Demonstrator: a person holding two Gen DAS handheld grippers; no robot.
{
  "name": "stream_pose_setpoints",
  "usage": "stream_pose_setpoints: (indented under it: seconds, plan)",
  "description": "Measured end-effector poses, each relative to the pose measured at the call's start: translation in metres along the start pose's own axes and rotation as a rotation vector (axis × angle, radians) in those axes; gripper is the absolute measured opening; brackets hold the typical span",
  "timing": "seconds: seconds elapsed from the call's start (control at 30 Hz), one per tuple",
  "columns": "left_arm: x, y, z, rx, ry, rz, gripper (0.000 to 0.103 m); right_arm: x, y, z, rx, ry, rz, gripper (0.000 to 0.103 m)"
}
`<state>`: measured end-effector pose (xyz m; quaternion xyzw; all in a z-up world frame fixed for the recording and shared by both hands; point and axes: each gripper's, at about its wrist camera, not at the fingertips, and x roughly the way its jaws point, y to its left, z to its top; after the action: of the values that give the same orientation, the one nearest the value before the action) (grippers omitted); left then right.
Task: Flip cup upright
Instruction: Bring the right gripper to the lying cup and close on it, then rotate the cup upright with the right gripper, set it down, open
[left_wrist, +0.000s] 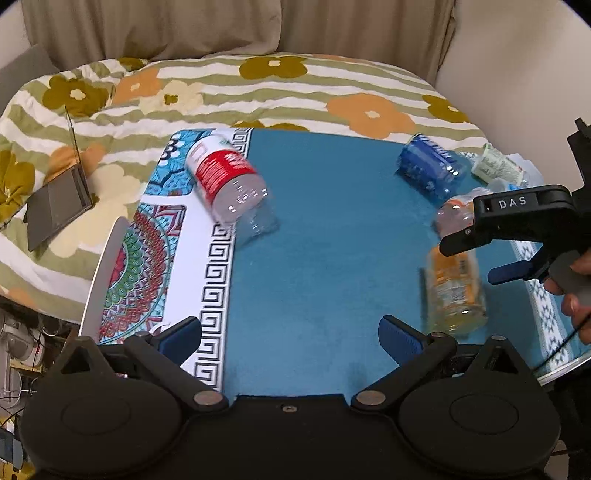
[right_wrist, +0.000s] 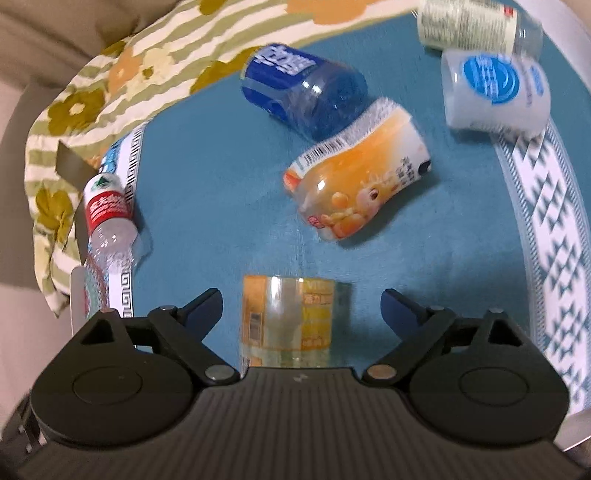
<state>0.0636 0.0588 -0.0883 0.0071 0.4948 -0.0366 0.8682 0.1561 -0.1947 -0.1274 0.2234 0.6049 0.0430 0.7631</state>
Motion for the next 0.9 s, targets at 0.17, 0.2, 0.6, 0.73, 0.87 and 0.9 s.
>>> stream_pose_setpoints:
  seconds: [0.17,0.2,0.6,0.73,0.87,0.9]
  plan:
    - [0.005,0.016,0.0,0.026,-0.001,0.024,0.103,0.014,-0.005,-0.001,0.051,0.035,0.014,0.088]
    - [0.005,0.019,0.001,0.026,-0.003,0.026,0.103,0.015,-0.004,-0.002,0.052,0.038,0.018,0.08]
    - [0.0,0.027,0.005,0.031,-0.018,0.018,0.103,-0.004,0.003,-0.009,0.036,-0.035,0.06,0.073]
    - [-0.006,0.027,0.007,0.031,-0.036,0.013,0.103,-0.031,0.013,-0.018,0.011,-0.143,0.1,0.073]
    - [-0.01,0.029,0.009,0.022,-0.059,0.001,0.103,-0.057,0.031,-0.048,-0.102,-0.454,0.045,0.074]
    - [-0.01,0.029,0.009,0.023,-0.061,-0.003,0.103,-0.057,0.034,-0.057,-0.118,-0.531,0.032,0.074]
